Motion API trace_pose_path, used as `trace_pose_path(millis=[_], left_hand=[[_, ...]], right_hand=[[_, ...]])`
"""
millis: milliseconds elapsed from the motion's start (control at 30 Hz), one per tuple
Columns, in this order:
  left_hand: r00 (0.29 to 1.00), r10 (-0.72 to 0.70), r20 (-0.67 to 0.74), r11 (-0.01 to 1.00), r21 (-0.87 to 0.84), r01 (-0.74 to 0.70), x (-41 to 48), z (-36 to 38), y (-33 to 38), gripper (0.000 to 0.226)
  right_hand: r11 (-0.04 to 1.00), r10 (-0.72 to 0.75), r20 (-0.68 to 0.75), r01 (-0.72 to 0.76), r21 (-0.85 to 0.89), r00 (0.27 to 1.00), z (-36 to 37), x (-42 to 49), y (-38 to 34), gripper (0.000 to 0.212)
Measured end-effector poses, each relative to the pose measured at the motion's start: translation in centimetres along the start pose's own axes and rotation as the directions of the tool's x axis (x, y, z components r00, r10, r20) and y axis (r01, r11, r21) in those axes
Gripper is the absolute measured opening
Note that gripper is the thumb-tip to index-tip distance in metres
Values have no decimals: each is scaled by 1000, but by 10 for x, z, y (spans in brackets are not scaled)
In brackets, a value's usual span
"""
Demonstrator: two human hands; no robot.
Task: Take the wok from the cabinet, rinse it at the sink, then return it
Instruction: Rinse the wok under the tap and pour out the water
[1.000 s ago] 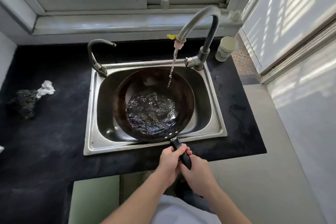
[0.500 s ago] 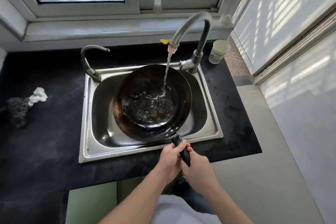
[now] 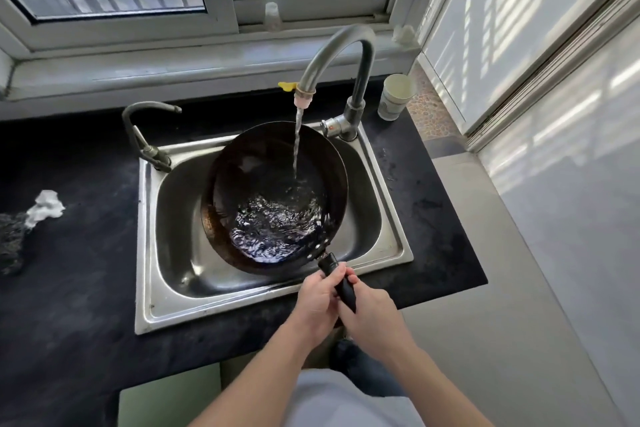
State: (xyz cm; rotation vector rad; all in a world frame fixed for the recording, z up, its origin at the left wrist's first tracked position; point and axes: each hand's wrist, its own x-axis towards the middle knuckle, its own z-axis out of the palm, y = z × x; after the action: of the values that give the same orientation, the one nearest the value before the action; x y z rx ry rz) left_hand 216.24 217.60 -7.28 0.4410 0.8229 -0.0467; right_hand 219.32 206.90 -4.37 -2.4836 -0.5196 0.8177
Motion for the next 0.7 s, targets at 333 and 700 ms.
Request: trace_pose_path(millis=[333, 700], left_hand=[[995, 89, -53, 996, 26, -88, -10, -15, 20, 10], [995, 45, -84, 995, 95, -37, -16, -17, 1, 10]], right_hand=[[997, -66, 67, 63, 41, 996, 13, 14, -19, 39], [998, -52, 85, 48, 44, 995, 20, 0, 1, 37]])
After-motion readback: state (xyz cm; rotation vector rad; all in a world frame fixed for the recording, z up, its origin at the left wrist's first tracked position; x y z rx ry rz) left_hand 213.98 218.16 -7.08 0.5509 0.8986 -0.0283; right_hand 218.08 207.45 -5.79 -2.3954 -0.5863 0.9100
